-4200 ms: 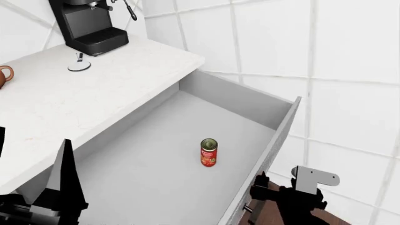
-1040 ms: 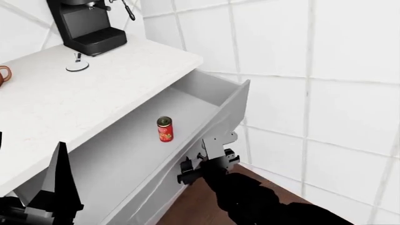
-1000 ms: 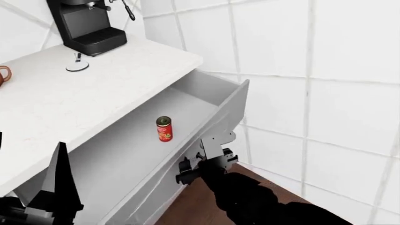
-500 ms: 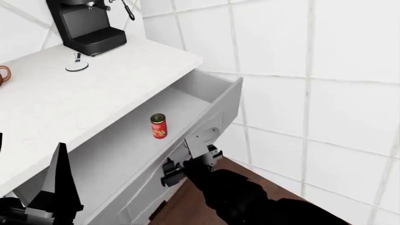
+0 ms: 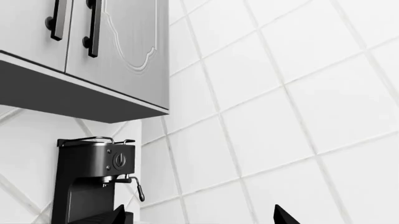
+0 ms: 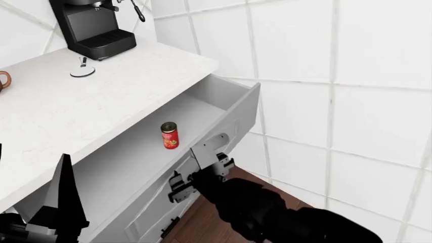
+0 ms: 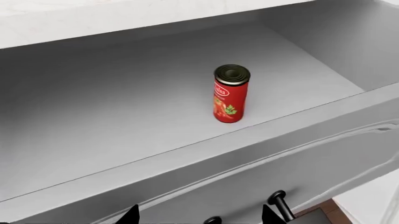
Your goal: Close the right drawer.
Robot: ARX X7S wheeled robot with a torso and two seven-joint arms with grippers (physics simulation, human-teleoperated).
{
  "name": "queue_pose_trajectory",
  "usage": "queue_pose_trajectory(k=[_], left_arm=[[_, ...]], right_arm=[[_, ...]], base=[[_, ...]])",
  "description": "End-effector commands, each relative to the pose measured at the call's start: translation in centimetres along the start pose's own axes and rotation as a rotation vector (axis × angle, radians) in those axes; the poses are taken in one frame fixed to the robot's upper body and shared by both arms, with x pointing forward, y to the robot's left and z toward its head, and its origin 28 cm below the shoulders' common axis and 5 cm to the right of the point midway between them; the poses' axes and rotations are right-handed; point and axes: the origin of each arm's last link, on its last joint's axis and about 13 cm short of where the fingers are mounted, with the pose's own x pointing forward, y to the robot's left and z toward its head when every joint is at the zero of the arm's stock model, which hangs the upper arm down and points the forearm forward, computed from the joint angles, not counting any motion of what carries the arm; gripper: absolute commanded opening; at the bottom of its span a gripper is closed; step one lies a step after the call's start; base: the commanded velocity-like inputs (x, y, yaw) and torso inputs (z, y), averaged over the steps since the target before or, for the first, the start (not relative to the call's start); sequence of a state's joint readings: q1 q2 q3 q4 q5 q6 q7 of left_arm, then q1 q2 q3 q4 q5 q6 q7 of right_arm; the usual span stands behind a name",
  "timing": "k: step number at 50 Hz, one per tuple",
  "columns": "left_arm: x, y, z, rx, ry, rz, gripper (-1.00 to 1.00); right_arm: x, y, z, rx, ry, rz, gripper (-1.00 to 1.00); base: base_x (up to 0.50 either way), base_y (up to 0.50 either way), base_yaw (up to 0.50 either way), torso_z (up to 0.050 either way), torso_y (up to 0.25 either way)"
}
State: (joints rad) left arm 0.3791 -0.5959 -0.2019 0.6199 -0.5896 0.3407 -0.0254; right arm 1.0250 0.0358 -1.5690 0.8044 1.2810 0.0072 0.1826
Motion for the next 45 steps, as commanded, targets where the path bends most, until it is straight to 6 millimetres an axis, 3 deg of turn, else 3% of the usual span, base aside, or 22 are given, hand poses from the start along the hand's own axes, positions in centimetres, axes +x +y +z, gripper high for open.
queue_pose_trajectory(k=[1, 15, 18, 27, 29, 30, 34, 36, 45], left_arm=[[0.0, 0.0, -0.1, -0.002, 0.003, 0.001, 1.00], [-0.1, 0.1, -0.3, -0.005, 0.006, 0.004, 1.00], [-0.2, 0.0, -0.3, -0.005, 0.008, 0.000, 1.00], [-0.2, -0.1, -0.3, -0.005, 0.008, -0.001, 1.00], [-0.2, -0.1, -0.3, -0.005, 0.008, -0.001, 1.00], [-0.1, -0.1, -0.3, -0.007, 0.007, -0.003, 1.00], [-0.1, -0.2, -0.2, -0.006, 0.005, -0.005, 1.00], [-0.1, -0.2, -0.1, -0.005, 0.005, -0.006, 1.00], [-0.1, -0.3, 0.1, -0.005, 0.003, -0.010, 1.00]], right_arm=[[0.3, 2.3, 2.3, -0.044, -0.053, 0.132, 1.00], [0.1, 2.7, 4.1, -0.084, -0.093, 0.096, 1.00], [-0.7, 2.6, 4.4, -0.089, -0.107, 0.078, 1.00], [-5.2, 1.8, 4.5, -0.087, -0.157, -0.007, 1.00], [-5.2, 1.8, 4.5, -0.087, -0.157, -0.007, 1.00], [-7.4, 1.5, 3.9, -0.088, -0.175, -0.058, 1.00], [-8.3, 1.7, 3.8, -0.098, -0.183, -0.066, 1.00], [-10.2, 2.0, 3.8, -0.101, -0.210, -0.088, 1.00], [-14.6, 3.0, 4.8, -0.141, -0.293, -0.152, 1.00]], base=[[0.00, 0.00, 0.00, 0.000, 0.000], [0.00, 0.00, 0.00, 0.000, 0.001], [0.00, 0.00, 0.00, 0.000, 0.003], [0.00, 0.00, 0.00, 0.002, 0.000], [0.00, 0.00, 0.00, 0.000, 0.000], [0.00, 0.00, 0.00, 0.000, 0.000], [0.00, 0.00, 0.00, 0.000, 0.000], [0.00, 0.00, 0.00, 0.000, 0.000], [0.00, 0.00, 0.00, 0.000, 0.000]])
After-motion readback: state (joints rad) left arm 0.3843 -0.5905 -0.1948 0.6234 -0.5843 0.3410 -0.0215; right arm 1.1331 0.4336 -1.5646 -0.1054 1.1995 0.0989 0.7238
